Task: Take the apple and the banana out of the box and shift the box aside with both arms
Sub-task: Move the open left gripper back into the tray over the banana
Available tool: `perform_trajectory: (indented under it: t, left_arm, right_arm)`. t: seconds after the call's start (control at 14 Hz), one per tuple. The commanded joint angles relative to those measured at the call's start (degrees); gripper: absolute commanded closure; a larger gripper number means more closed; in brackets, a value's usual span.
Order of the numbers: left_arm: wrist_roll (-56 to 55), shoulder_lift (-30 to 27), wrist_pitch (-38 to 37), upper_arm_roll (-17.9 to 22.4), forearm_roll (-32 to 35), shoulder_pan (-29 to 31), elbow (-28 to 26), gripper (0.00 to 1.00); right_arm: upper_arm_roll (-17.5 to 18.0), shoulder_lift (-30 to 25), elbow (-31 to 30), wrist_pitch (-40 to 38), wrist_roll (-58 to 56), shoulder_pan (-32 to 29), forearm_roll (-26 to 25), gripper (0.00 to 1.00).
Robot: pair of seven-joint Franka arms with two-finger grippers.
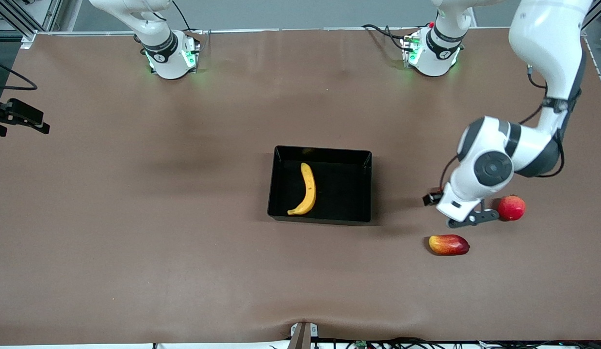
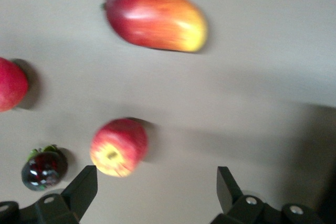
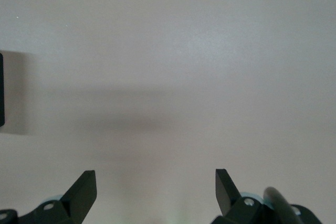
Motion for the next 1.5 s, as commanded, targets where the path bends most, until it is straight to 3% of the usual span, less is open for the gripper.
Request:
perform_trajectory:
  t: [0.0, 0.21, 0.36, 0.64, 0.71, 1.0, 1.36, 1.43]
  left_arm:
    - [-6.76, 0.75, -1.26, -6.64, 0.45, -1.71, 1.81, 0.0]
    - [-20.82, 7.58, -1.26, -7.8, 0.8, -12.66, 10.48, 0.0]
    - [-23.14, 13.73, -0.91, -7.37, 0.98, -19.0, 16.64, 0.0]
    - [-23.85, 19.29, 0.58, 1.49, 1.77, -31.22, 23.08, 0.0]
    - [-24.11, 20.95, 2.24, 2.99, 1.77, -33.34, 24.13, 0.0]
    - [-24.03, 26.14, 10.68, 5.38, 1.77, -37.22, 26.6, 0.0]
    - [-22.98, 29.58, 13.16, 8.36, 1.95, -40.73, 26.87, 0.0]
    - [-22.63, 29.93, 13.16, 9.67, 1.95, -41.79, 26.87, 0.06]
  right_arm:
    - [0.4, 0.4, 1.01, -0.5, 0.1, -0.29, -0.27, 0.0]
    - [0.4, 0.57, 1.1, -0.15, -0.16, -0.47, -0.53, 0.0]
    - [0.4, 1.27, 1.27, 0.11, -0.25, -0.47, -1.41, 0.0]
    - [0.32, 2.94, 2.77, 5.62, -0.17, -0.64, -1.07, 0.0]
    - [0.32, 6.17, 2.94, 6.69, 0.36, -0.9, -1.15, 0.0]
    - [0.4, 7.51, 2.77, 6.97, 0.27, -3.45, 0.08, 0.0]
    - [0.32, 14.8, 2.85, 11.96, -0.17, -7.85, -0.53, 0.0]
    - [0.32, 16.12, 2.85, 14.06, -0.17, -8.29, -0.45, 0.0]
